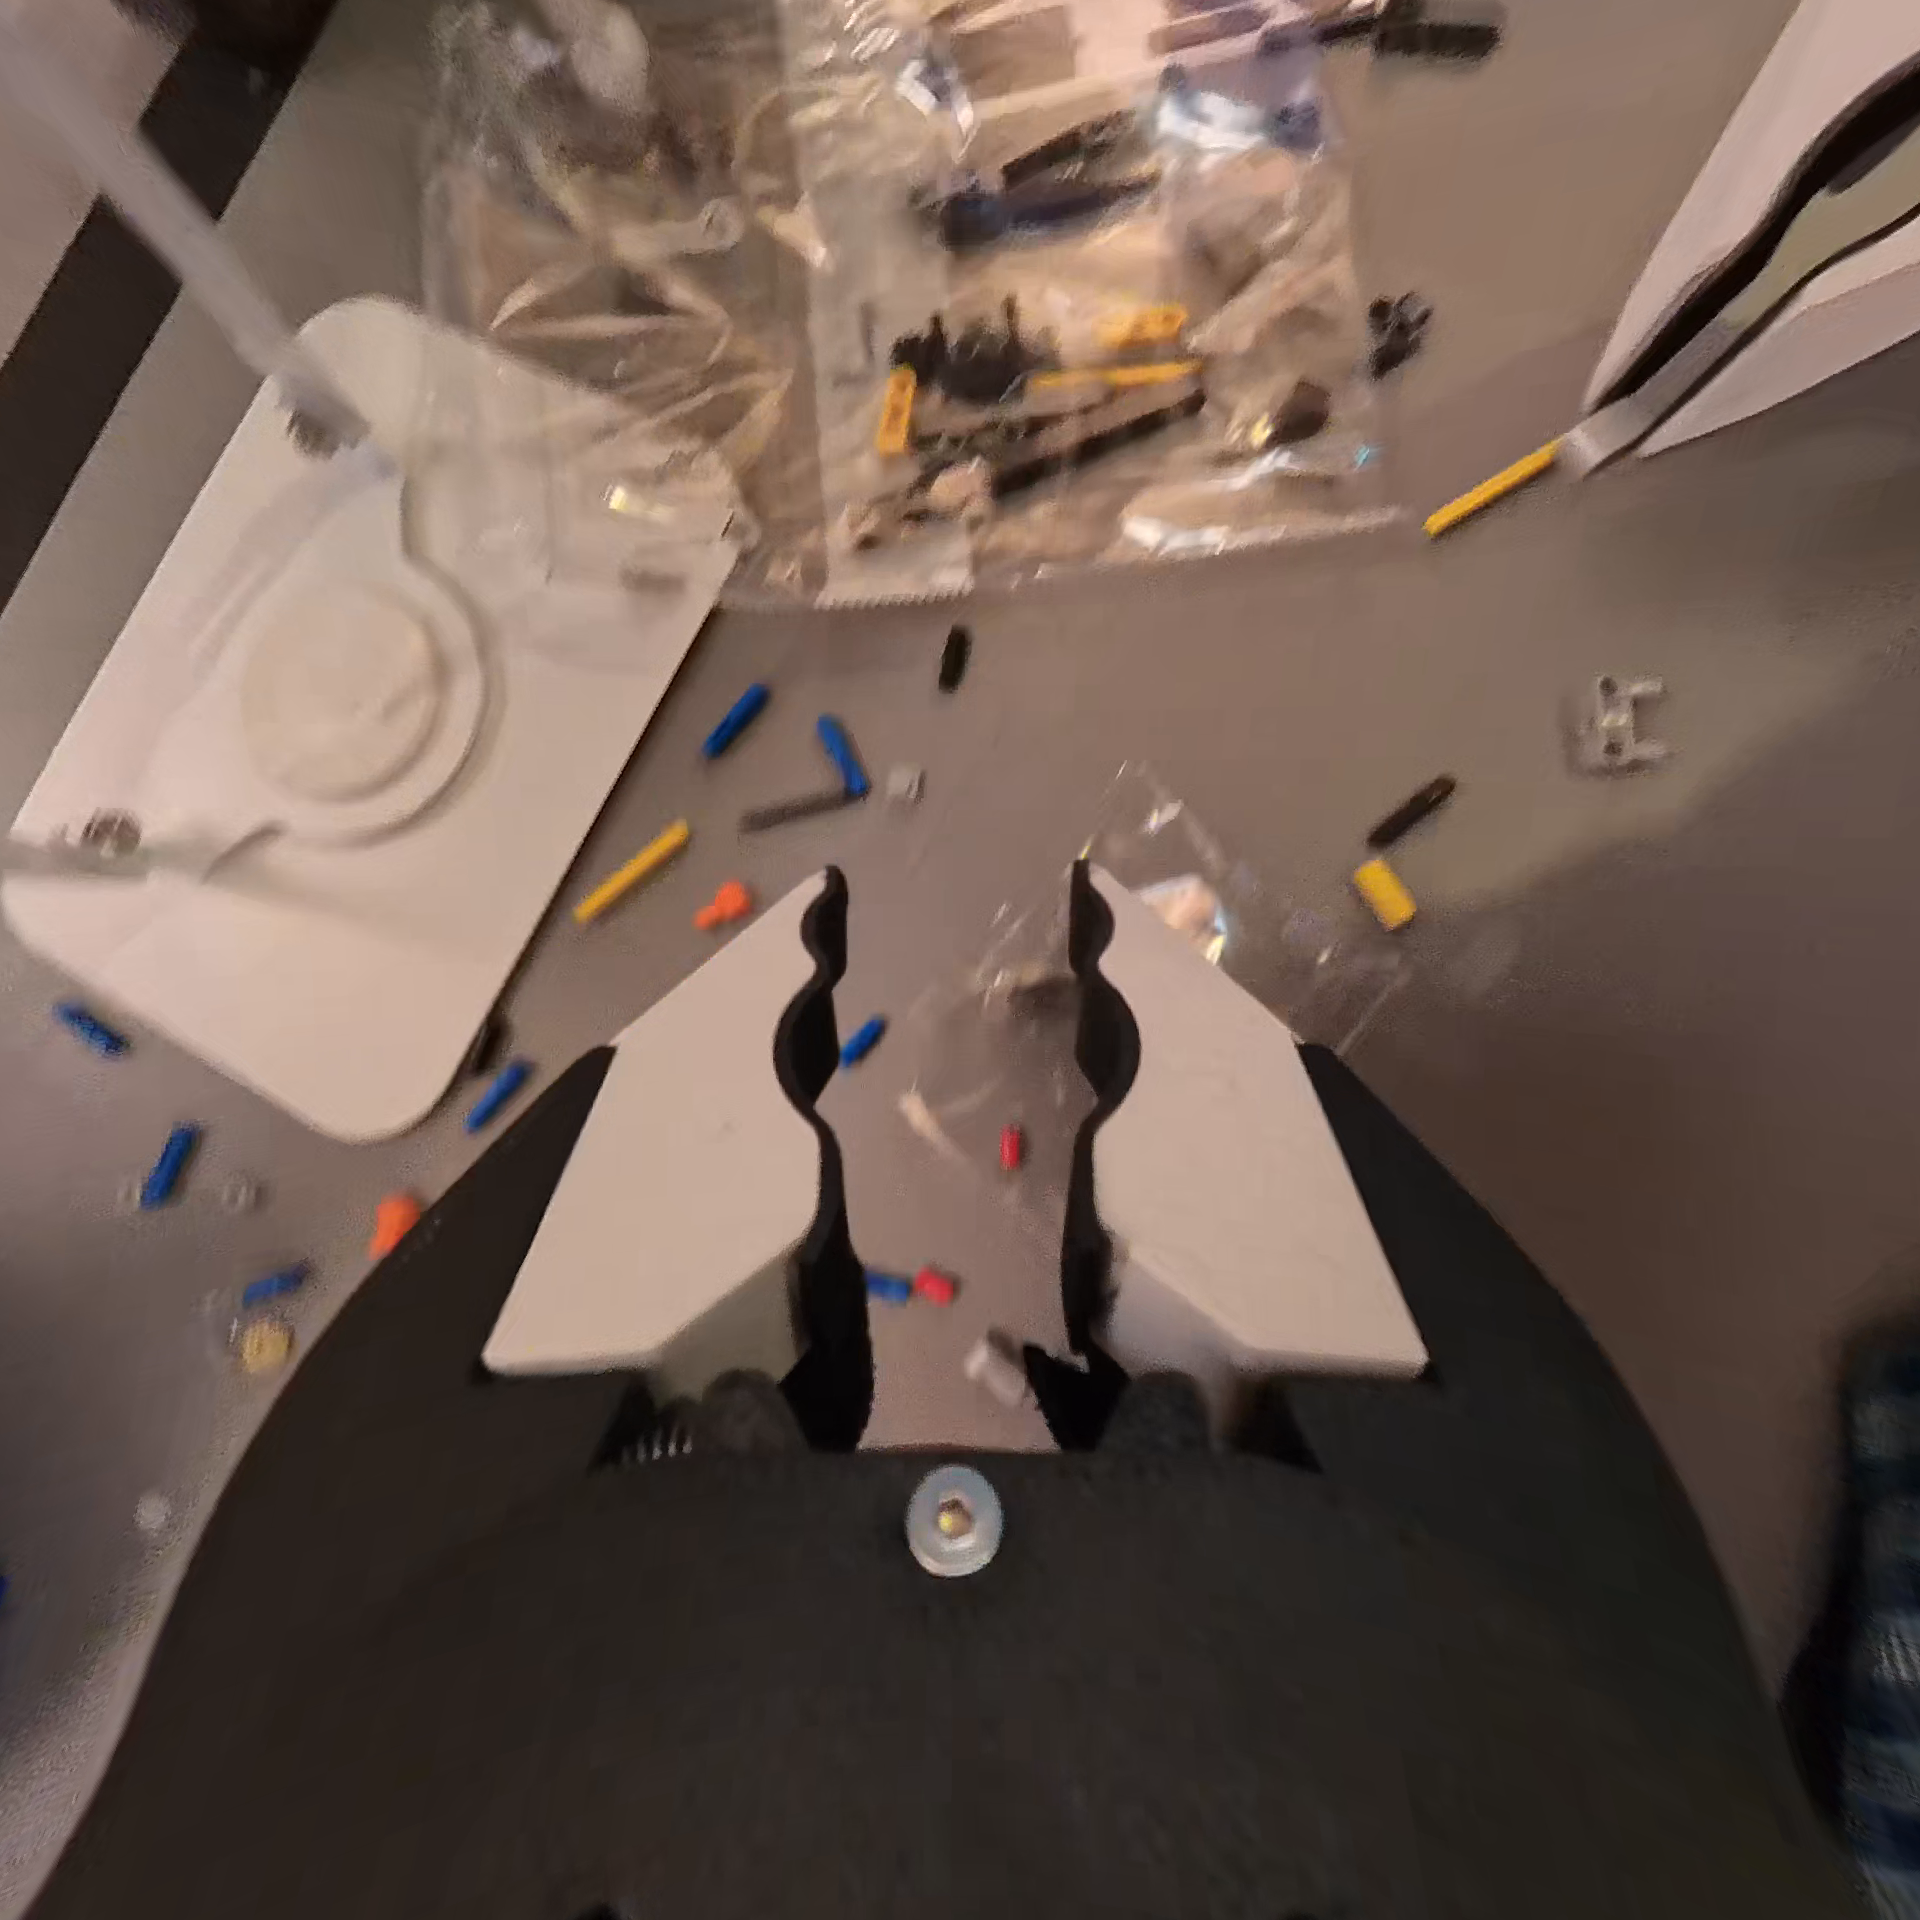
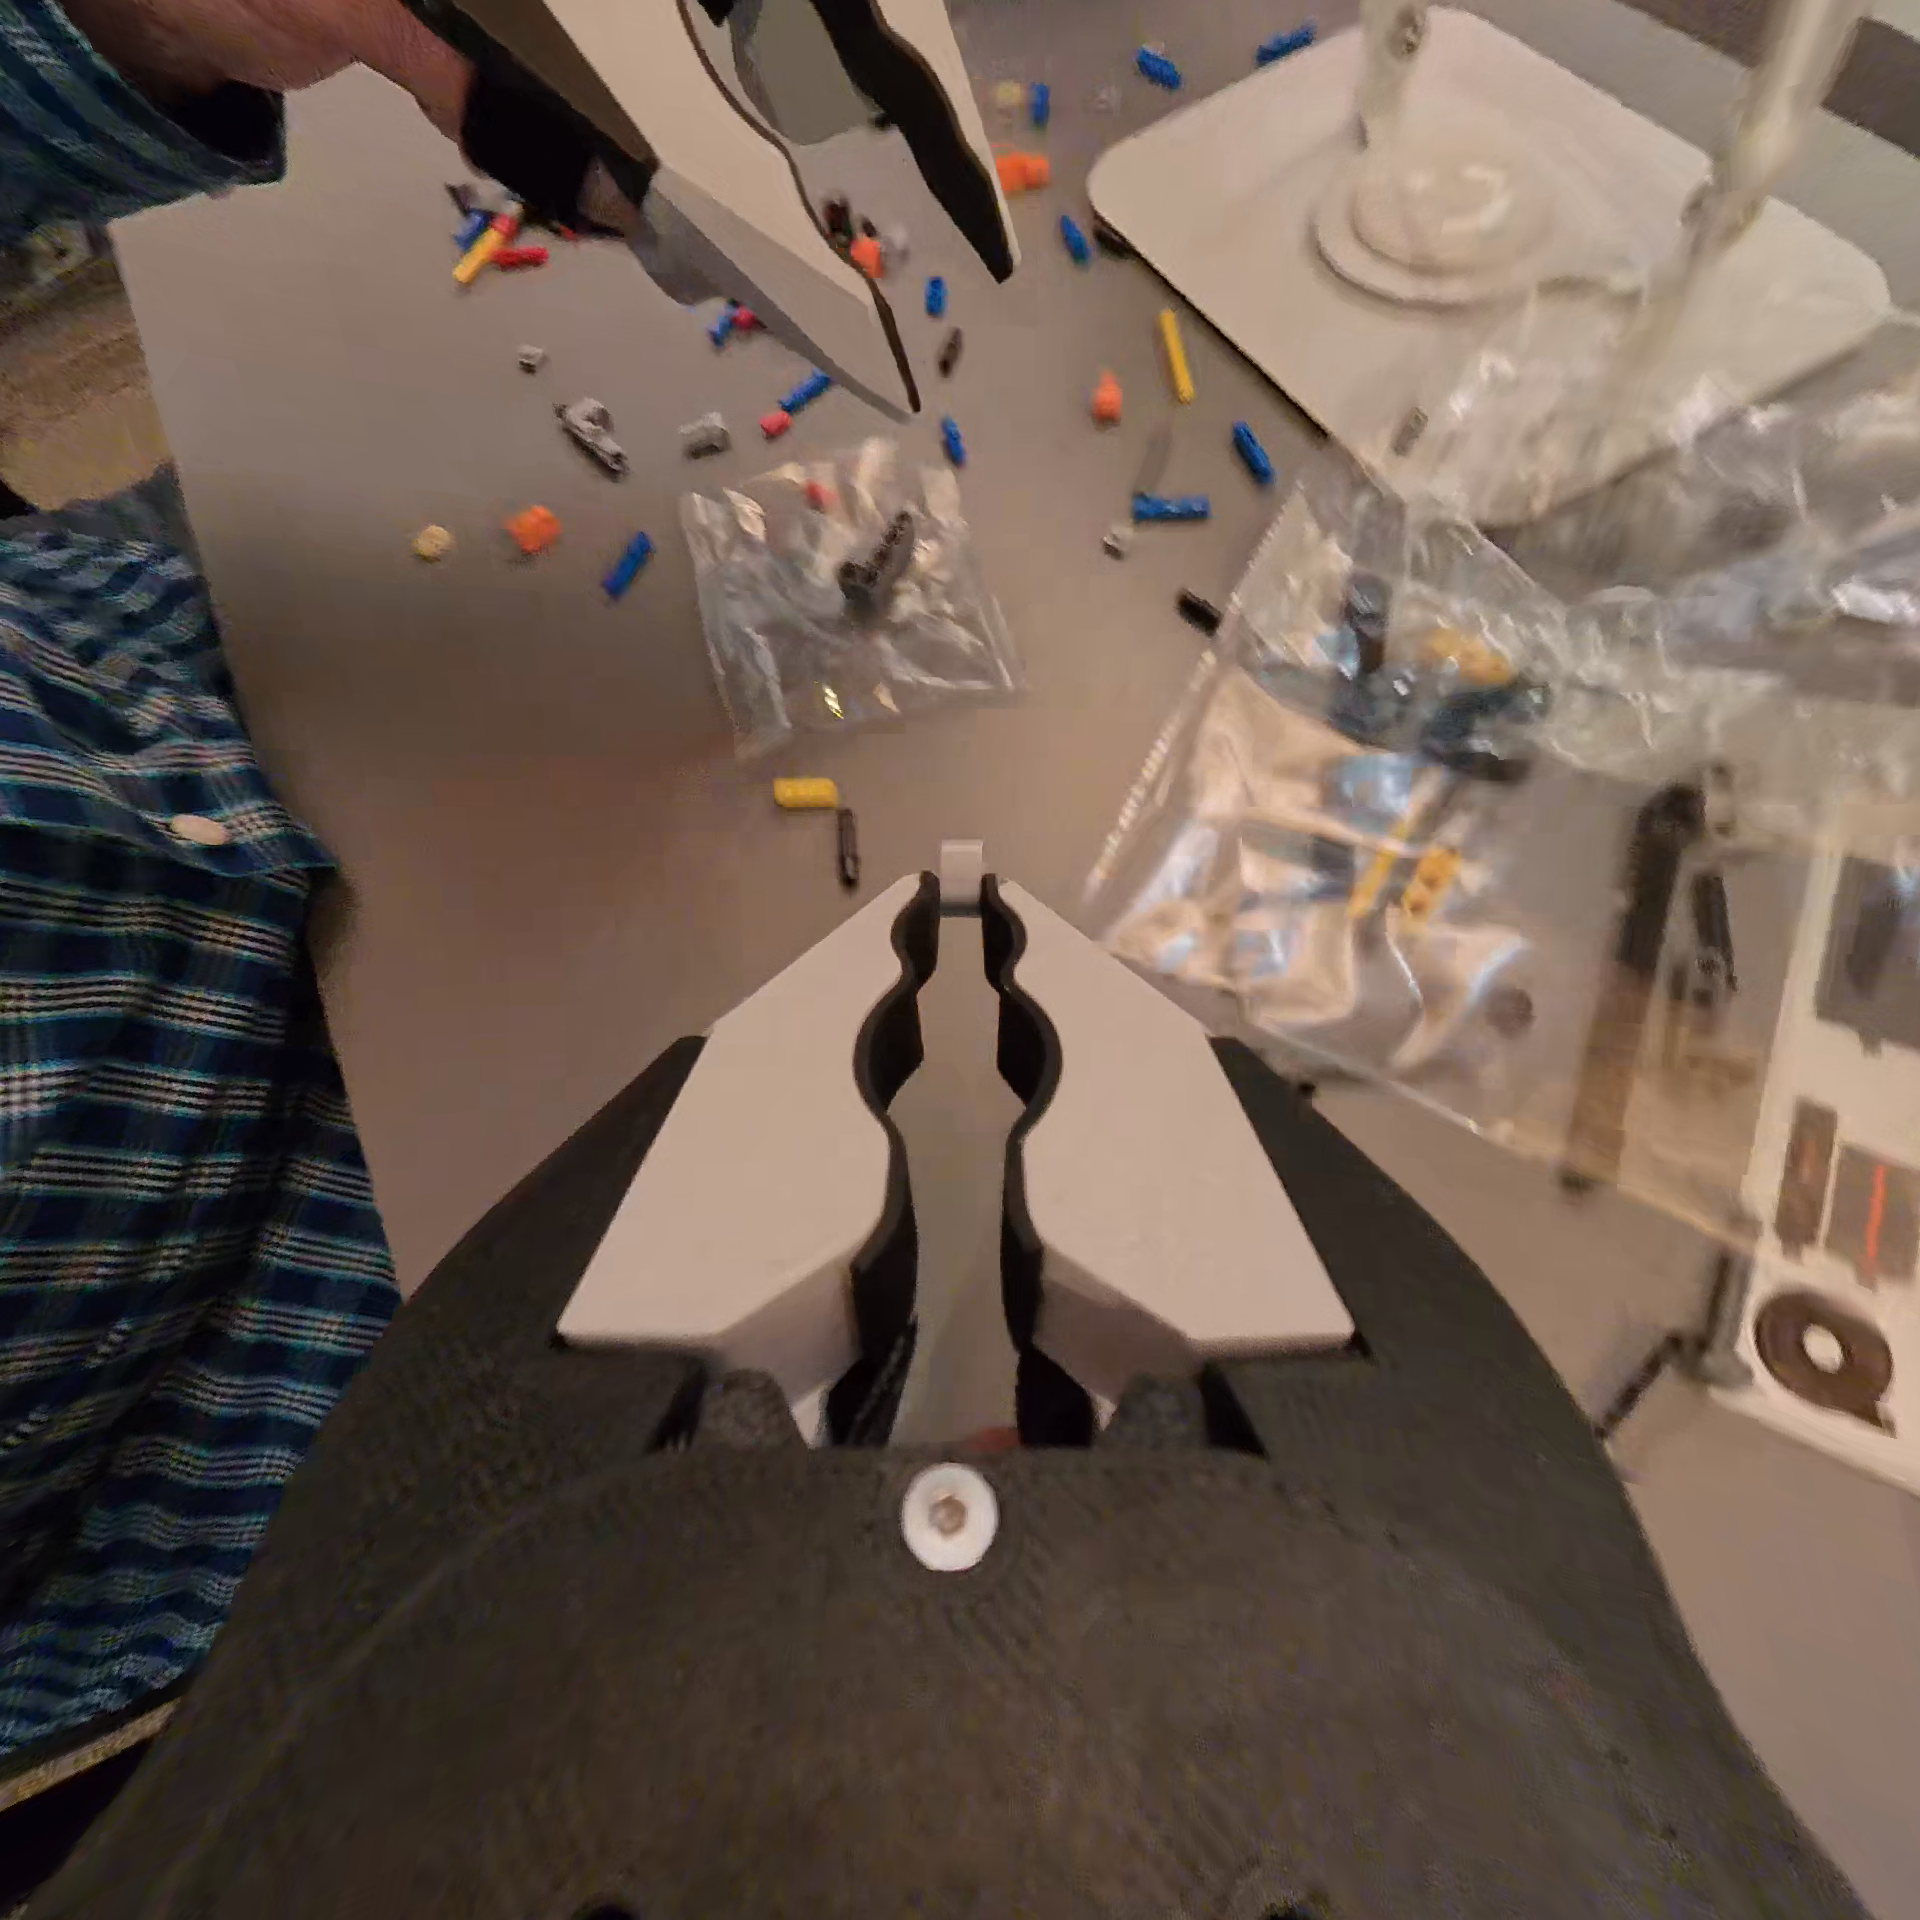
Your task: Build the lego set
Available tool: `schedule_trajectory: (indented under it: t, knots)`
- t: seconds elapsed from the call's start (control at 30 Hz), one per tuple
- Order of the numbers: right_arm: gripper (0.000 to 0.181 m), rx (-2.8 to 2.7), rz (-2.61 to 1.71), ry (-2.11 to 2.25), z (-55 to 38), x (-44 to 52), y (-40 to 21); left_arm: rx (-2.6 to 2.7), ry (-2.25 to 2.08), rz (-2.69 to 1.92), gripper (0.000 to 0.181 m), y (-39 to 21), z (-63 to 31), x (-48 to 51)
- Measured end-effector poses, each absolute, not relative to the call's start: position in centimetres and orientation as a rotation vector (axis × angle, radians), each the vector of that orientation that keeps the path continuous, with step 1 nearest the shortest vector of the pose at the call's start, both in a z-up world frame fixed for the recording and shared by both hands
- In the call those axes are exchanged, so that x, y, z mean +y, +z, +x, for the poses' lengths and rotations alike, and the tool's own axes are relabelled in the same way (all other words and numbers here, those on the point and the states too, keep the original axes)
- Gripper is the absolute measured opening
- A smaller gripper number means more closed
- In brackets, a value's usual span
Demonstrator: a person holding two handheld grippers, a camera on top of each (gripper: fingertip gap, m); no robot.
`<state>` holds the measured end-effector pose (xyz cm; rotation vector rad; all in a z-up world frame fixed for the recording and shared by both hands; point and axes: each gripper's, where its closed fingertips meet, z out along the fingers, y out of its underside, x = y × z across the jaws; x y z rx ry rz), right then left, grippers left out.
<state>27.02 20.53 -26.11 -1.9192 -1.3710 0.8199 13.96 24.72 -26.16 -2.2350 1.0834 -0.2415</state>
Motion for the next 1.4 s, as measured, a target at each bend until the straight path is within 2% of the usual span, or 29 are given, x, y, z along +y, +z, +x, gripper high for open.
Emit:
schedule_trajectory:
  t: [0.37,0.8,1.03,1.1,1.2,1.4]
  knots:
    - [0.006,-1.76,-1.759,0.899,16.5,15.5,-26.9,0.886,-0.22,-2.327,0.036,-26.6,2.7,19.4]
    - [0.006,-2.032,-1.71,0.916,11.6,9.9,-29.4,1.1,-0.304,-2.264,0.028,-28.7,4.2,10.2]
    - [0.006,-2.099,-1.685,0.852,10.4,9.3,-31.8,1.065,-0.33,-2.286,0.028,-29.8,3.9,8.6]
    - [0.012,-2.111,-1.684,0.807,10.2,9.3,-32.4,1.059,-0.341,-2.285,0.029,-29.8,3.9,8.4]
    - [0.019,-2.109,-1.693,0.738,10.0,9.6,-32.3,1.048,-0.348,-2.288,0.029,-29.9,3.9,8.4]
    - [0.02,-2.076,-1.676,0.743,10.7,9.5,-31.7,1.013,-0.351,-2.302,0.03,-30.2,3.3,8.7]
